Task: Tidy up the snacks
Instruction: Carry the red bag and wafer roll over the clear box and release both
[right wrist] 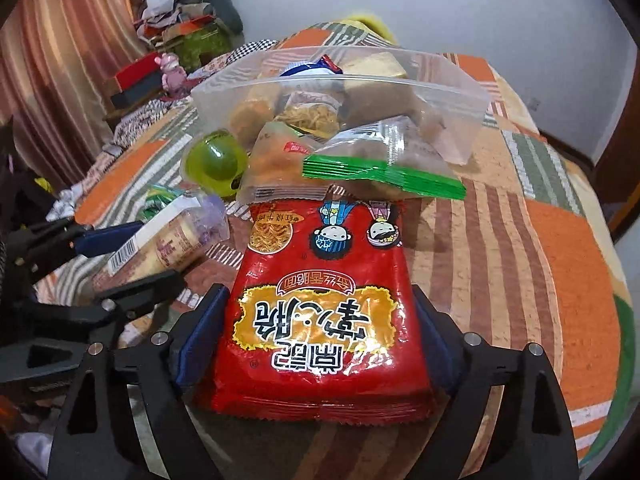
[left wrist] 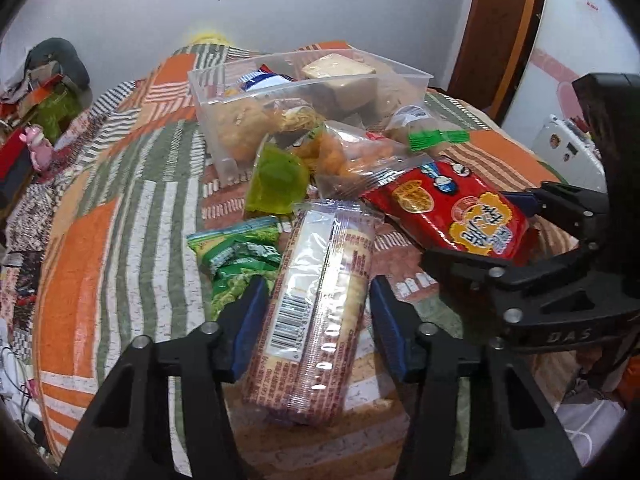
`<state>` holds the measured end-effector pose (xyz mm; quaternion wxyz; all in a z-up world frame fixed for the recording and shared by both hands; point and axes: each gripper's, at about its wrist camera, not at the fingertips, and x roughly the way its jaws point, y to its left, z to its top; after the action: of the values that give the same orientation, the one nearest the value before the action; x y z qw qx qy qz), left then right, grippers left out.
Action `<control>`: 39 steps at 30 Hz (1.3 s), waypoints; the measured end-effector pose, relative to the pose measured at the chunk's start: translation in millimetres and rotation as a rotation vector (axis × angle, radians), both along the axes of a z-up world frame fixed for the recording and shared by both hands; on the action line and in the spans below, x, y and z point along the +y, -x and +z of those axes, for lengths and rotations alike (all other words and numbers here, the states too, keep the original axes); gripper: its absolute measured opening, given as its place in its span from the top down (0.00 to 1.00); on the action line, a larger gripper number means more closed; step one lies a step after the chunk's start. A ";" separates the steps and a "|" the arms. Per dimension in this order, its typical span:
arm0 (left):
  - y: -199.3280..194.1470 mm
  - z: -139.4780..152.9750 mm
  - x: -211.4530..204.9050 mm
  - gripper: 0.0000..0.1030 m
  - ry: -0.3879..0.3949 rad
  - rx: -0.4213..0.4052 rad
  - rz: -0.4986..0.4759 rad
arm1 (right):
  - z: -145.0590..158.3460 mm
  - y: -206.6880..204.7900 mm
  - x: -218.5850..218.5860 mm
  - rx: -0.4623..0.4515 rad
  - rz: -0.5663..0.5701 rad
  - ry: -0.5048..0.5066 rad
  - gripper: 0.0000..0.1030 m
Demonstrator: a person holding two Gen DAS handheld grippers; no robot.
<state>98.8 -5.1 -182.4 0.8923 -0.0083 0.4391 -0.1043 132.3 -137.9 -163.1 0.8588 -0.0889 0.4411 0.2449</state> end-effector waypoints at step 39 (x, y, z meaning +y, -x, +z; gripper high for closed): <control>-55.3 114.0 31.0 0.57 0.079 -0.267 0.072 | 101.3 -51.7 -40.3 -0.253 -0.089 -0.151 0.37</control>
<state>154.1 25.9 -68.4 0.9449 -0.0453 0.3116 -0.0898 184.0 -178.2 -61.8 0.9218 -0.0347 0.3132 0.2259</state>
